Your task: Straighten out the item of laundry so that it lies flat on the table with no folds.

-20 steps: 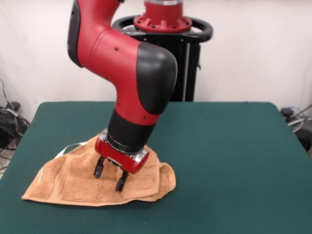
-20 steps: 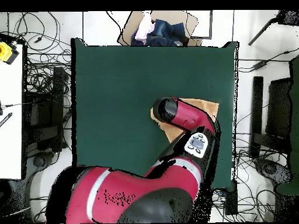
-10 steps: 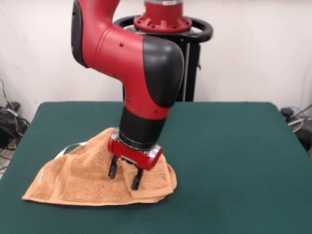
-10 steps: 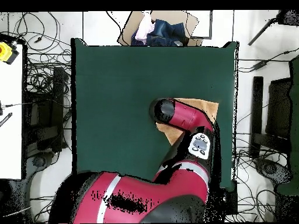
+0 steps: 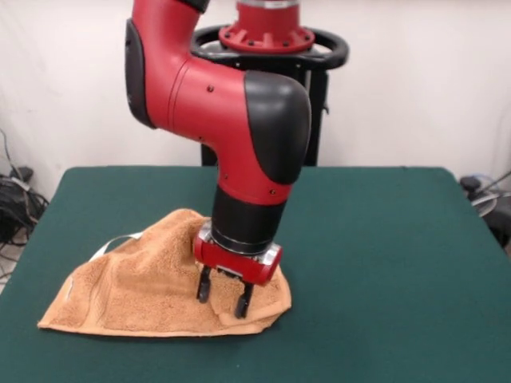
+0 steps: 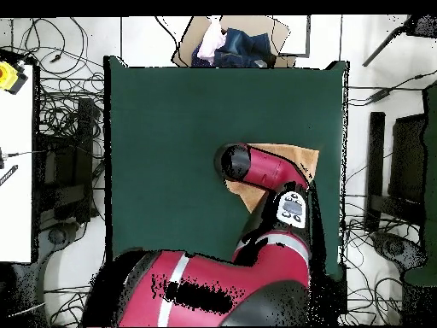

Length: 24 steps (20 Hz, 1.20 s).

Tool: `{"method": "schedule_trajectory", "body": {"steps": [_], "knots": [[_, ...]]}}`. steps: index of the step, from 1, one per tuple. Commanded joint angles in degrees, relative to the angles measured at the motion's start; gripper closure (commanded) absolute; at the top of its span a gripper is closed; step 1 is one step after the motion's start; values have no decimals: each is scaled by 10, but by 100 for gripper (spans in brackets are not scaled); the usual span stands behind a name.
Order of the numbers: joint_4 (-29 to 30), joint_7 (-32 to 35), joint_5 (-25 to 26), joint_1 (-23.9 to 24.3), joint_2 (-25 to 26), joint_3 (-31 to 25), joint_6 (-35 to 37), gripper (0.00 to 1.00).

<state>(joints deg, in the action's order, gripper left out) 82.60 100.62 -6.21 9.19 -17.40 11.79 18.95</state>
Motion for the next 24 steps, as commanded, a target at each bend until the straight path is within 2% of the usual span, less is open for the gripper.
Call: {"method": "schedule_trajectory", "body": {"steps": [1,7,11,18,19,24], "knots": [[55,17,34,34,19,-113,-29,0],[51,10,72,65,37,-138,-65,0],[40,4,95,75,46,-149,-62,0],[34,33,118,73,50,-153,-76,0],[32,44,121,69,51,-149,-83,100],[24,43,121,57,50,-136,-64,100]]}}
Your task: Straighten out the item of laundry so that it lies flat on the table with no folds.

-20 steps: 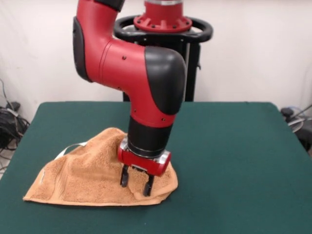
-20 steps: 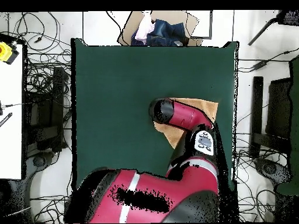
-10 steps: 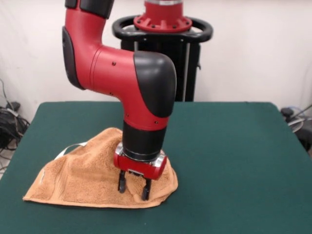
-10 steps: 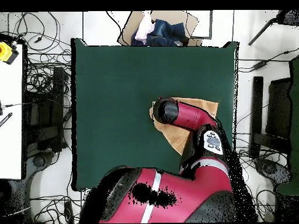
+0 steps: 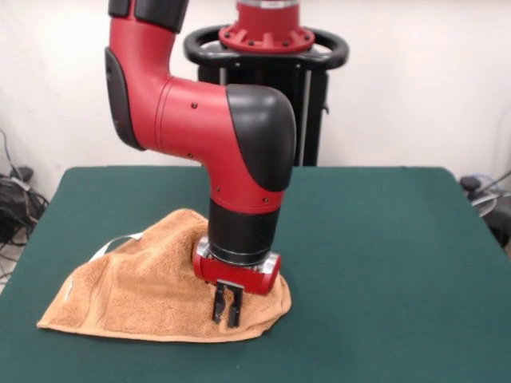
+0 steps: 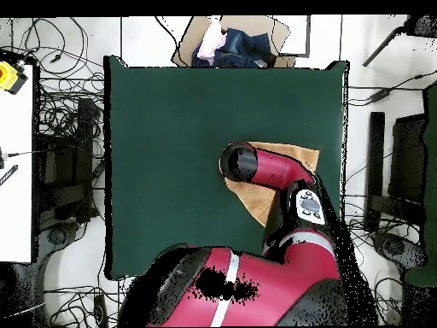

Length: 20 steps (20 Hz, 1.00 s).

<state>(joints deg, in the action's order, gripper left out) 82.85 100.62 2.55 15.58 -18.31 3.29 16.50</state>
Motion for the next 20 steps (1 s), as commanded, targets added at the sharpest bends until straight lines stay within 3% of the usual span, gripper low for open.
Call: {"method": "schedule_trajectory", "body": {"steps": [1,11,14,20], "knots": [[21,43,33,-9,58,-49,-35,100],[27,27,39,-10,38,-52,2,100],[36,29,49,-13,32,-53,-26,100],[110,-17,83,4,-29,-106,9,100]]}}
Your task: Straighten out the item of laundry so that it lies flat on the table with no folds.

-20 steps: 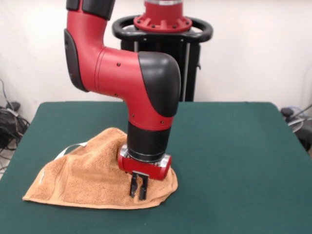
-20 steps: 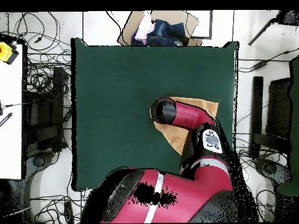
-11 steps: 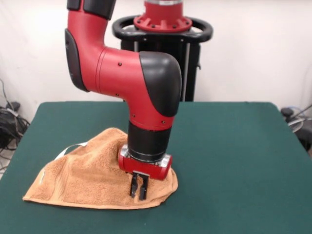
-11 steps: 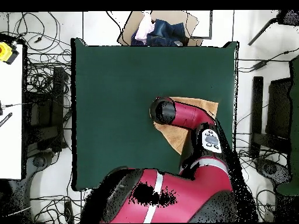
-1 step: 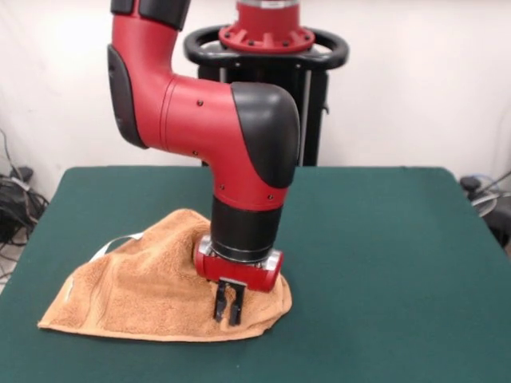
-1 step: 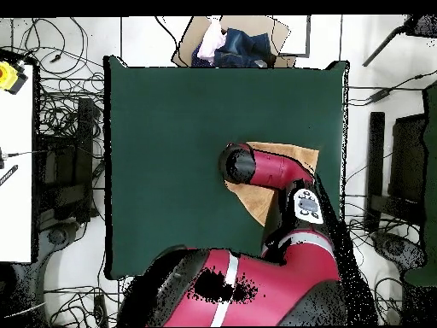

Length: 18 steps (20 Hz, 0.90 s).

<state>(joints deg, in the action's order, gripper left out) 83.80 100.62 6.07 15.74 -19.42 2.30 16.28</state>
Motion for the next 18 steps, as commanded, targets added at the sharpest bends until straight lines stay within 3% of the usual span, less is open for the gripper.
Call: {"method": "schedule_trajectory", "body": {"steps": [1,6,18], "knots": [[111,-16,51,2,-26,-101,15,100],[133,9,63,-15,-42,-98,16,100],[132,55,104,-55,4,-62,-66,100]]}}
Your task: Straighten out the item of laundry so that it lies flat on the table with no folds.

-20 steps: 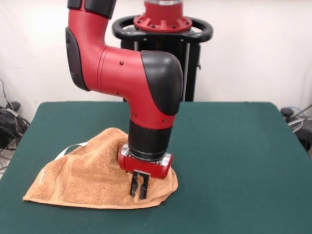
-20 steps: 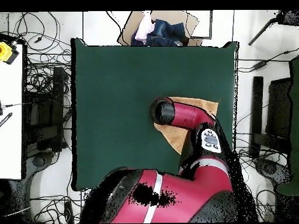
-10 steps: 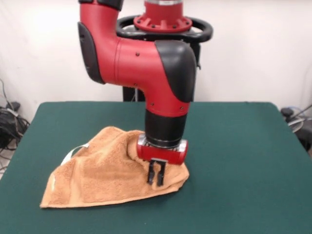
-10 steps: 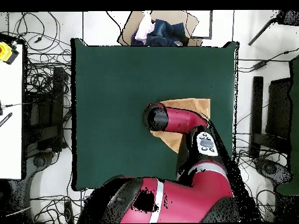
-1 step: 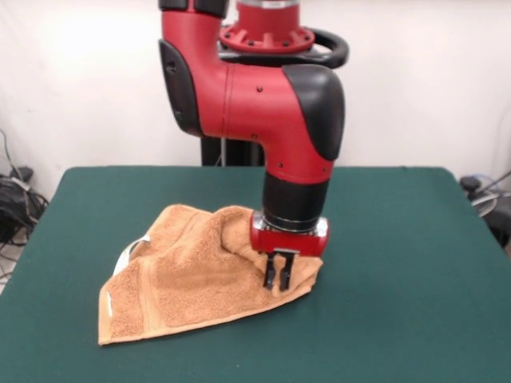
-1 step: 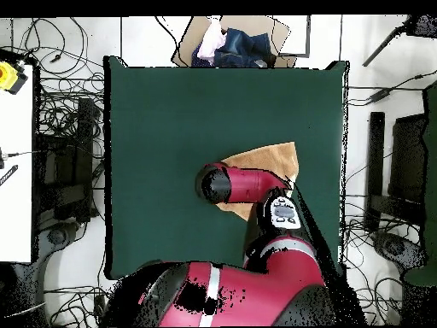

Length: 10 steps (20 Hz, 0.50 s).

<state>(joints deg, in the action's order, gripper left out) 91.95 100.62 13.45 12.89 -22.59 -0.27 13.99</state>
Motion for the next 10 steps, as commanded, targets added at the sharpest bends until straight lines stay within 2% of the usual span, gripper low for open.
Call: {"method": "schedule_trajectory", "body": {"steps": [1,5,6,10], "knots": [[47,59,31,-29,41,-33,-47,100],[39,79,34,-41,58,-21,-79,100],[36,93,32,-51,62,-9,-97,0],[34,83,38,-57,61,-2,-88,0]]}}
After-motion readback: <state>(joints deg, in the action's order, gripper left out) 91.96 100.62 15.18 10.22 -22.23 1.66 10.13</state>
